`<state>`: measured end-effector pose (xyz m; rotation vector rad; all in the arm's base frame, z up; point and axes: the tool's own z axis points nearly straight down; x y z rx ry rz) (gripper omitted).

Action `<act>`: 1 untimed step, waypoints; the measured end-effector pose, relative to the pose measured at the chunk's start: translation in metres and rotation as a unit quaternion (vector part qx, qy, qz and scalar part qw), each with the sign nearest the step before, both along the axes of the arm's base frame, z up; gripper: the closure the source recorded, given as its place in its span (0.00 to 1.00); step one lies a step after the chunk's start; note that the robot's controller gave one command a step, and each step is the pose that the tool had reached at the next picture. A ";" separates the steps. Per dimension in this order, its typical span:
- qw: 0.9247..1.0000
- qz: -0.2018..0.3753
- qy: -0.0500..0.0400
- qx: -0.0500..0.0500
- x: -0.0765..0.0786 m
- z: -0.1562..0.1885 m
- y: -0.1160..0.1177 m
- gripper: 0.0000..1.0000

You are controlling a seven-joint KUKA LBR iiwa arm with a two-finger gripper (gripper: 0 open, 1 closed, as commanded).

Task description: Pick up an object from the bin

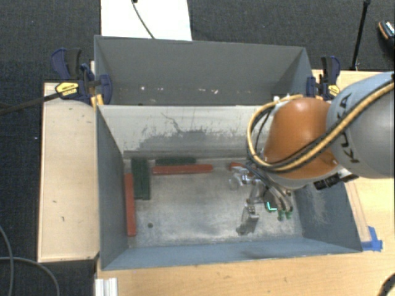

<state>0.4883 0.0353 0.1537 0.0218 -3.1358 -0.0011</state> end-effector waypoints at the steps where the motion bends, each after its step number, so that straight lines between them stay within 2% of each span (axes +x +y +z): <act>1: 1.000 -0.006 -0.006 0.000 0.084 -0.018 -0.001 0.00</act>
Offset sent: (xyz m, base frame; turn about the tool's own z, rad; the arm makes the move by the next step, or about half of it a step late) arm 0.0801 -0.0008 -0.0178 0.0127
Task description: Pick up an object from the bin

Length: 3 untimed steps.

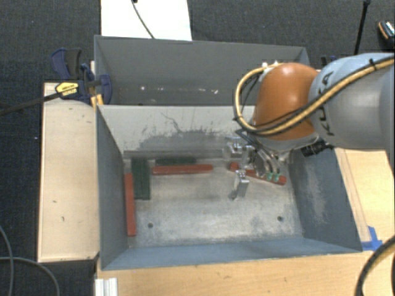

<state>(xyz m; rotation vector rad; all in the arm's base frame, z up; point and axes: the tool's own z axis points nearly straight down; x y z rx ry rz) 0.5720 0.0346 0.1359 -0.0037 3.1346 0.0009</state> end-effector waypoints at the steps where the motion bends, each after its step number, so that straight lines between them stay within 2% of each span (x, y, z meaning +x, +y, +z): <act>1: 0.998 0.063 0.003 0.001 0.019 -0.066 0.052 0.00; 2: 0.998 0.060 0.000 0.001 0.021 -0.062 0.050 1.00; 3: 0.994 0.108 0.000 0.000 0.016 -0.063 0.035 1.00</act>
Offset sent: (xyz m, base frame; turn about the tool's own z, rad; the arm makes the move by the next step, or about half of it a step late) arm 0.0194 0.0492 -0.0645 -0.1239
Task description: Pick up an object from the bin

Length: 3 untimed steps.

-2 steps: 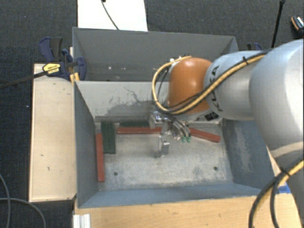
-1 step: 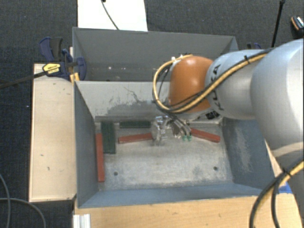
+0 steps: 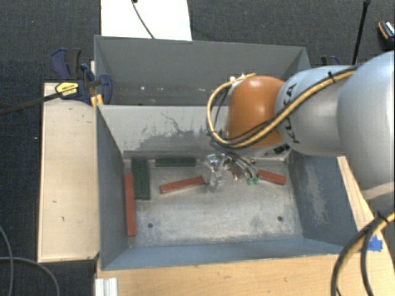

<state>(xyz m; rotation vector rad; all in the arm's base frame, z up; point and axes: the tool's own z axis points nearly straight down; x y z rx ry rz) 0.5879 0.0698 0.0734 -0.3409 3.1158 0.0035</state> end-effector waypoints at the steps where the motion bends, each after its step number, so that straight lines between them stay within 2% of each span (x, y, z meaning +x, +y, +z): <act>1: 1.000 -0.001 0.002 -0.001 -0.002 -0.002 -0.001 0.00; 2: 1.000 -0.002 0.001 -0.001 -0.001 -0.001 -0.001 1.00; 3: 0.922 0.388 -0.001 -0.004 -0.003 0.114 -0.037 1.00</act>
Offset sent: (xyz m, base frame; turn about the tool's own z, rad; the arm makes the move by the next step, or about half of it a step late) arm 0.0000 0.0000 0.0000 0.0000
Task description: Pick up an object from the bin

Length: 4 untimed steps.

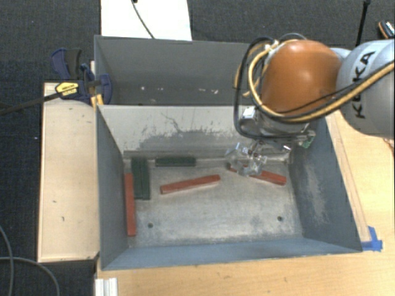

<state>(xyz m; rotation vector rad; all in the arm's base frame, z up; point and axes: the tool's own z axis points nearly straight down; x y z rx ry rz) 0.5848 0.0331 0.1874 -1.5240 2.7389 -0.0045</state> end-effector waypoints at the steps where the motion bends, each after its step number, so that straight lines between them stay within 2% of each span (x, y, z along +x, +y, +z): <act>1: 1.000 -0.002 0.003 0.001 -0.001 -0.002 0.001 0.00; 2: 1.000 0.029 0.004 0.002 0.006 -0.057 0.106 0.00; 3: 1.000 -0.015 0.005 0.001 -0.005 -0.120 0.106 0.00; 4: 1.000 -0.017 0.002 0.002 -0.003 -0.116 0.107 1.00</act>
Offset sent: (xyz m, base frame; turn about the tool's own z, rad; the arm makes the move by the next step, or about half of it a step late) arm 0.0000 0.0000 0.0000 0.0000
